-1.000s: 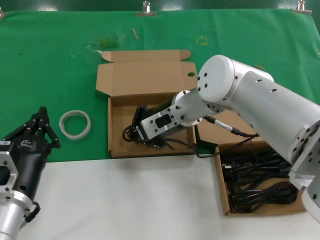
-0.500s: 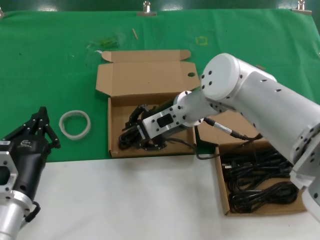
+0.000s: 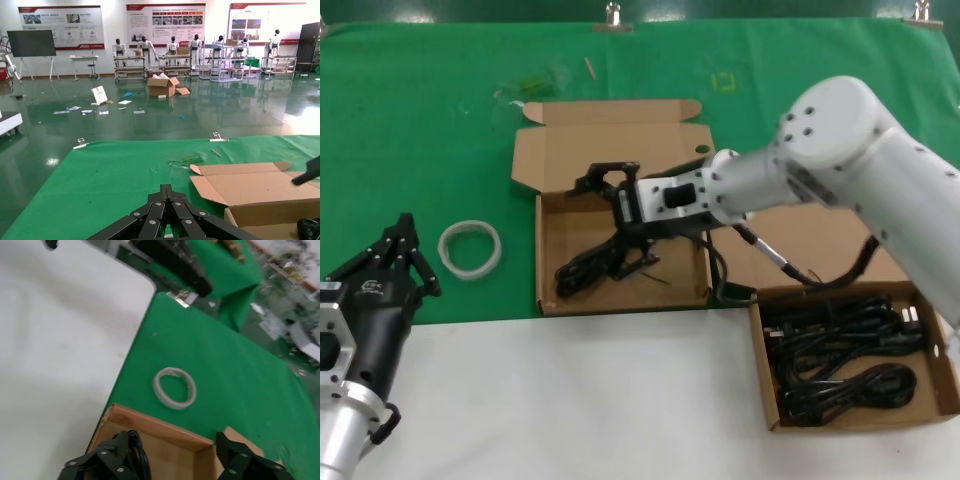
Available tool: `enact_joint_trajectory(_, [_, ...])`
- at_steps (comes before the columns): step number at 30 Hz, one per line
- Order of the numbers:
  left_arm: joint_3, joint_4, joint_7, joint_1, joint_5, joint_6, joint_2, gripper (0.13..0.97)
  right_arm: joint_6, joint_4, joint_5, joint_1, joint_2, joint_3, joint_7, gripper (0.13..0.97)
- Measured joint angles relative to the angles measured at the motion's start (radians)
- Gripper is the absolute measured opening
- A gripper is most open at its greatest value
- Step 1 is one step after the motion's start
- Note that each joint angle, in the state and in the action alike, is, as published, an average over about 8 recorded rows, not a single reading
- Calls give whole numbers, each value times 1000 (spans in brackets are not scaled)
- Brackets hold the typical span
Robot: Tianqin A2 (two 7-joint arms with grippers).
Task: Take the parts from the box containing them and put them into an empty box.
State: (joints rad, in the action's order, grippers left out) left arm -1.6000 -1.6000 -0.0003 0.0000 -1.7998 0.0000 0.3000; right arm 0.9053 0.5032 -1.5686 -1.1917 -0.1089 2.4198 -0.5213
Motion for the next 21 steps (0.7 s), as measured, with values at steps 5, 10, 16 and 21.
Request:
enact_joint_trajectory(5, [0, 0, 0, 0, 0, 0, 0, 140, 9, 91, -18, 68, -65, -91, 22, 621])
enact_joint_trajectory(10, [0, 0, 0, 0, 0, 0, 0, 140, -3, 155, -56, 136, -106, -178, 27, 739])
enact_joint_trajectory(16, [0, 0, 0, 0, 0, 0, 0, 140, -14, 176, -75, 162, -117, -214, 29, 786])
enact_joint_trajectory(21, [0, 0, 0, 0, 0, 0, 0, 147, -24, 187, -78, 174, -118, -222, 35, 861])
